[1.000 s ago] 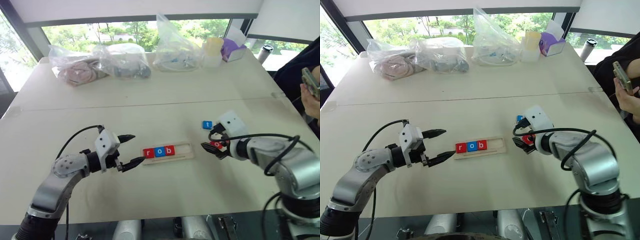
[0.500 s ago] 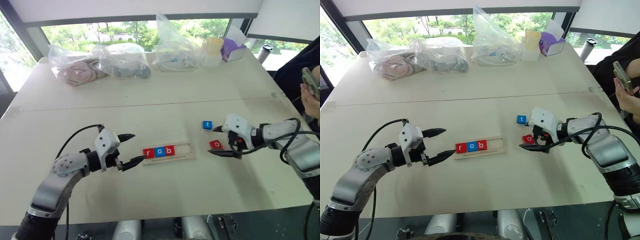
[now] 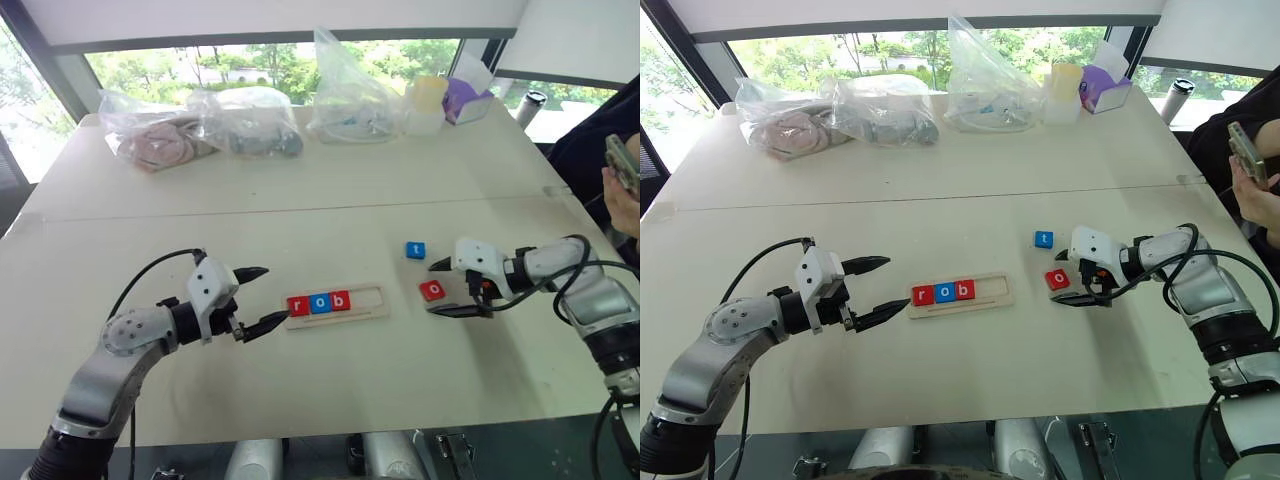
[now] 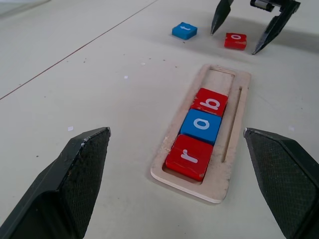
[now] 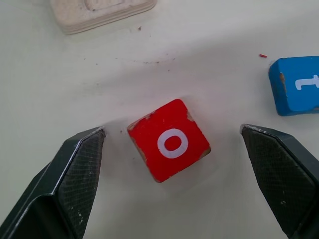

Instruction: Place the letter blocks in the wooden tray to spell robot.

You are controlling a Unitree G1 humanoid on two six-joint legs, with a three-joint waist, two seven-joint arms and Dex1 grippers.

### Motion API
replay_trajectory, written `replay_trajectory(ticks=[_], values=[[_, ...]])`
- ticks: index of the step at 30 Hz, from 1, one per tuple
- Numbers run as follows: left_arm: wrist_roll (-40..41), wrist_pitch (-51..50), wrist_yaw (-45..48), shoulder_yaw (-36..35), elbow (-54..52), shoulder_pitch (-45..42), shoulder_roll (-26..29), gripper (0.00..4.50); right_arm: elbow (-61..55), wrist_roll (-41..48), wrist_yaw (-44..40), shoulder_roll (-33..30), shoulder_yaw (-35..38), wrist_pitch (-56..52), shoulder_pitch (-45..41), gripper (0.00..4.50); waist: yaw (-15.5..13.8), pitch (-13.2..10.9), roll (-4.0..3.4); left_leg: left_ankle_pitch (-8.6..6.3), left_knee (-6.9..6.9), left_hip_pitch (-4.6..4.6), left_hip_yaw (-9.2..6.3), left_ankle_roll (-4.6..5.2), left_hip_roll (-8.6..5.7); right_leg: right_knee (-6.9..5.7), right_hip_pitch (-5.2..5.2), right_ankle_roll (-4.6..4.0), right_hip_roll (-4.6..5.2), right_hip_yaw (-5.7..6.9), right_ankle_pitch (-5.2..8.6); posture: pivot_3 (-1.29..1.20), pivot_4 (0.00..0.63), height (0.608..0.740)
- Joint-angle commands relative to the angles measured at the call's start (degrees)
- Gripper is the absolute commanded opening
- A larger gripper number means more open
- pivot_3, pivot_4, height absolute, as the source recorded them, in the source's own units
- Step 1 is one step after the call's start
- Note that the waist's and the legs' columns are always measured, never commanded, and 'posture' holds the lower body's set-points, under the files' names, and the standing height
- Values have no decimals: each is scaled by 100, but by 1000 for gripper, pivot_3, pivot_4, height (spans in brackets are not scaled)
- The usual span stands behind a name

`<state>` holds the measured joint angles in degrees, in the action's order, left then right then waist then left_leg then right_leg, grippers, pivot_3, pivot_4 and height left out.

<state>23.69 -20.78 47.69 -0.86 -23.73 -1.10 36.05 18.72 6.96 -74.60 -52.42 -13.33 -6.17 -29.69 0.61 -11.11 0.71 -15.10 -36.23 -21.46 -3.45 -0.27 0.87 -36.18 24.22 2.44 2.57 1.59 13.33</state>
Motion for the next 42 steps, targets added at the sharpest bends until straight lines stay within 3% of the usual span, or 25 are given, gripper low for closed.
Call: replay_trajectory(ticks=[1,4,5,17,42], values=[[27,44,-18,-114,-218,14,64,4500,29,-145,-55,63,18,59,-36,3257,2,0,0,0,0,0,0,0,0,0,0,1,0,0,0,0,150,740],[28,43,-37,-127,-232,30,65,4500,-155,-79,-91,113,64,-5,-12,1761,2,0,-1,0,0,1,0,0,0,-1,0,3,0,0,-2,0,150,740],[29,42,-43,-127,-234,31,66,4500,-200,-72,-94,124,76,-18,-10,1518,0,0,-1,0,0,1,0,0,0,-1,0,2,0,0,-2,0,150,740],[21,11,-141,-89,-344,90,14,4500,-2202,289,209,692,-9,-1400,-180,1516,-6,-1,-3,0,1,-1,-3,-1,0,-4,2,11,0,0,-6,0,150,740],[-44,37,-248,-17,-410,162,-33,4500,-2659,-174,972,1363,-630,-1969,-138,1516,-6,-1,-3,0,0,-2,-3,-1,-1,-3,2,9,2,0,-5,0,150,740]])
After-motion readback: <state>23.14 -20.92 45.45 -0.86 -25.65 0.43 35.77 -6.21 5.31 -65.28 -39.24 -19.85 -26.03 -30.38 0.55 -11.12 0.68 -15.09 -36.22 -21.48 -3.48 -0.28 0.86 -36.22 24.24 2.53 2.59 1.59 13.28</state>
